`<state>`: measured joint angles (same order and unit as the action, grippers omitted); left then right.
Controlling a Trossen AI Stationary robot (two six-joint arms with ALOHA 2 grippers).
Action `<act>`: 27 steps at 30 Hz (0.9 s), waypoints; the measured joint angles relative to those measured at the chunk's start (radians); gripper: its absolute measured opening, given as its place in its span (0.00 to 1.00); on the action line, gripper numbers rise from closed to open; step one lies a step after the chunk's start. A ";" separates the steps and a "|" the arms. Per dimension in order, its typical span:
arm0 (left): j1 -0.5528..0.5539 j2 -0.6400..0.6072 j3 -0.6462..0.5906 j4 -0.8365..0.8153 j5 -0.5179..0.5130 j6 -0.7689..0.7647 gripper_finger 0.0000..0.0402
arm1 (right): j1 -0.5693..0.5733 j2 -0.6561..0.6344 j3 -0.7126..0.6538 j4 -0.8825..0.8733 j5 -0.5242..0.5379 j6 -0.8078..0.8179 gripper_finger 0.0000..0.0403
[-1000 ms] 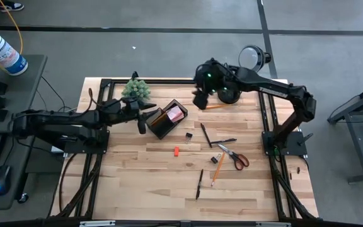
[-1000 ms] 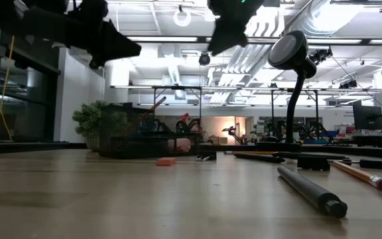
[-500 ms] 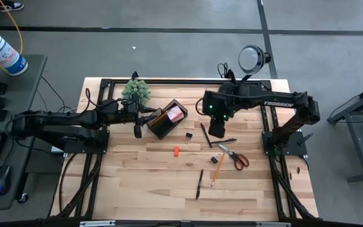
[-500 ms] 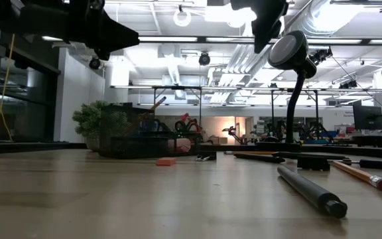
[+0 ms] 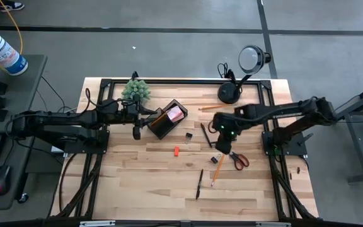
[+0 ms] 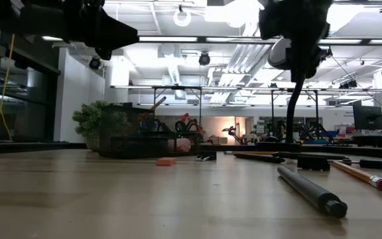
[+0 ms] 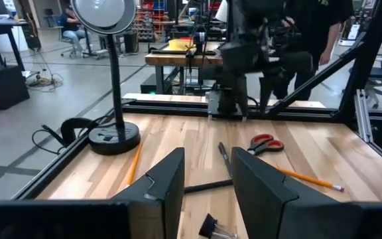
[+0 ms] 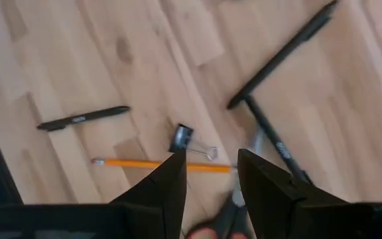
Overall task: Pick and place office supplies into organizer
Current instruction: Put the top right black pen into the black desk organizer
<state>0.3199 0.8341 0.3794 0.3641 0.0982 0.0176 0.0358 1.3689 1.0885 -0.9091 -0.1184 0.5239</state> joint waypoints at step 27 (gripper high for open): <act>0.000 0.001 0.000 0.007 -0.118 -0.235 0.28 | -0.057 -0.025 -0.386 0.325 0.018 -0.849 0.32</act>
<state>0.3202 0.8352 0.3794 0.3710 -0.0196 -0.2175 -0.0213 1.3439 0.7022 -0.5840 -0.1002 -0.3247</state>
